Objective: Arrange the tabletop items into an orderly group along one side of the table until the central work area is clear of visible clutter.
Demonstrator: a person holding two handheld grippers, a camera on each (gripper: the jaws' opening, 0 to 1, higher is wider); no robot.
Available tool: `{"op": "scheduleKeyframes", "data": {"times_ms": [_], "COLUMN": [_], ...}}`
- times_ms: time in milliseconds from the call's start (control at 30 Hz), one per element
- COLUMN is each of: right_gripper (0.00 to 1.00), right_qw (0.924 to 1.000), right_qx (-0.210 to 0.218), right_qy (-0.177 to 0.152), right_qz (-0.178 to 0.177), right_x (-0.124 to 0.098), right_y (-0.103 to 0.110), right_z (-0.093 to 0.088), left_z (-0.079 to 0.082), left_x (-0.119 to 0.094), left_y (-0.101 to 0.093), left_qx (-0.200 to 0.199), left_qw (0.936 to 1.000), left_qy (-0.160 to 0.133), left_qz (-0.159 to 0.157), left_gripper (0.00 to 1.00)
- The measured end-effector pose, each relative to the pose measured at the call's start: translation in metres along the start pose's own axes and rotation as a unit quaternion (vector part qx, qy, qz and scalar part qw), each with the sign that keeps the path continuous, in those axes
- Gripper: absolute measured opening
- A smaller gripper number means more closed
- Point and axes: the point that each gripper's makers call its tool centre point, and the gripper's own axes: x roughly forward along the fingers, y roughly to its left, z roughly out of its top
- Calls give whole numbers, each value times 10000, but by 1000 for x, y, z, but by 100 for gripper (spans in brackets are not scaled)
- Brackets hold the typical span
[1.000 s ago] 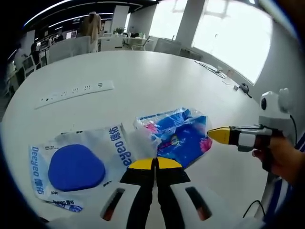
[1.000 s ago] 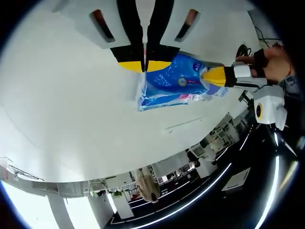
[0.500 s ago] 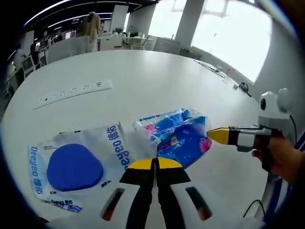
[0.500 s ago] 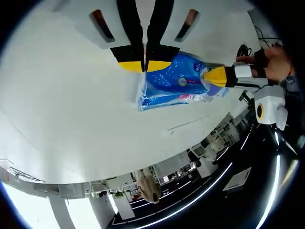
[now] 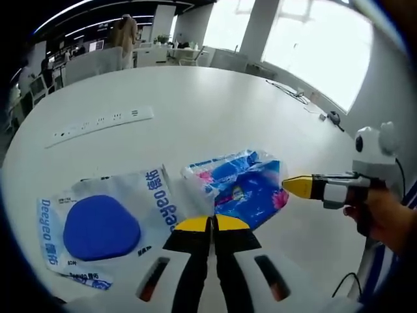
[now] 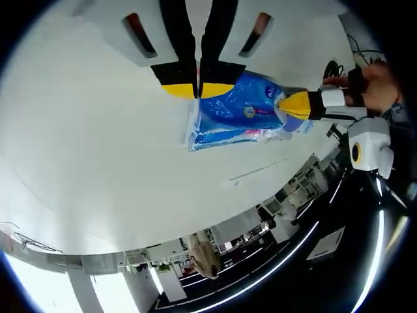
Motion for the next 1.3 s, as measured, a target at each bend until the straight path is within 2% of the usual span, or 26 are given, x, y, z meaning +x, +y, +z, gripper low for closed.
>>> {"op": "scheduleKeyframes", "data": {"times_ms": [833,967,1300], "right_gripper": [1,1,1], "right_qw": [10000,10000,10000], "right_qx": [49,47,42], "right_qy": [75,79,48], "right_qz": [24,18,26], "right_x": [1,2,1], "right_y": [0,0,2], "right_z": [-5,-5,-3], "left_z": [0,-2,0], "left_x": [0,0,-3], "left_y": [-2,-4,-6], "left_qx": [153,214,314], "left_qw": [9999,9998,9995], "left_qy": [9,23,-30], "left_qz": [-25,-38,-55], "left_gripper": [6,10,14]}}
